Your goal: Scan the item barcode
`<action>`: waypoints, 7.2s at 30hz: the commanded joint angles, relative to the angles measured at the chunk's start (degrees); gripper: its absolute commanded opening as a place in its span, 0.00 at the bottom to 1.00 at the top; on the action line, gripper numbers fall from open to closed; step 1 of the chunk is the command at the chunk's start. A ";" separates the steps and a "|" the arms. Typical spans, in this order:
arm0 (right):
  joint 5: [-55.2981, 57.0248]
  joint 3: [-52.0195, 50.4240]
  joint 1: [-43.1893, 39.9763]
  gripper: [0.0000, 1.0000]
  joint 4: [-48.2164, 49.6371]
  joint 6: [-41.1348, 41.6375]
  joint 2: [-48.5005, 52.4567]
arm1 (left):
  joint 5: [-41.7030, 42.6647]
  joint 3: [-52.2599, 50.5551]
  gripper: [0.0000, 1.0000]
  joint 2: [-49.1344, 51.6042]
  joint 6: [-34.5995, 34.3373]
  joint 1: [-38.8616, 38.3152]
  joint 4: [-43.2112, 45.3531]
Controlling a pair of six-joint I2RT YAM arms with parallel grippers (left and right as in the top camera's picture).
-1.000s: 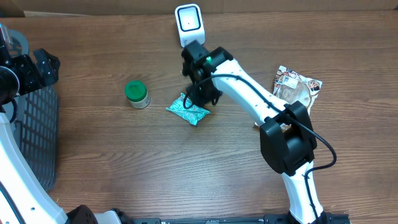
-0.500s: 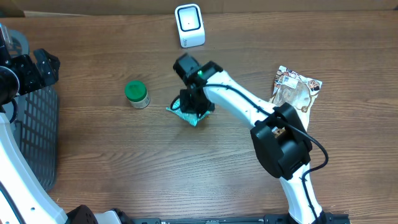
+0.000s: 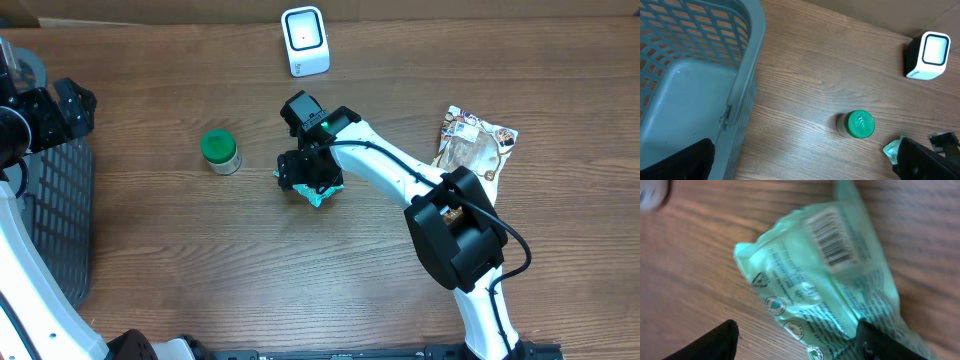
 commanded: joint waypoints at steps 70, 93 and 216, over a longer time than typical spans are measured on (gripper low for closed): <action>-39.26 -14.88 -22.84 0.04 14.32 -6.82 -20.39 | 0.68 0.17 1.00 0.07 -0.76 -0.39 0.15; -24.96 -14.71 -25.49 0.04 4.85 -6.62 -40.44 | 0.68 0.17 1.00 0.07 -0.76 -0.39 0.15; 3.63 -6.80 -51.04 0.09 -16.41 0.33 -20.11 | 0.68 0.17 1.00 0.07 -0.76 -0.39 0.15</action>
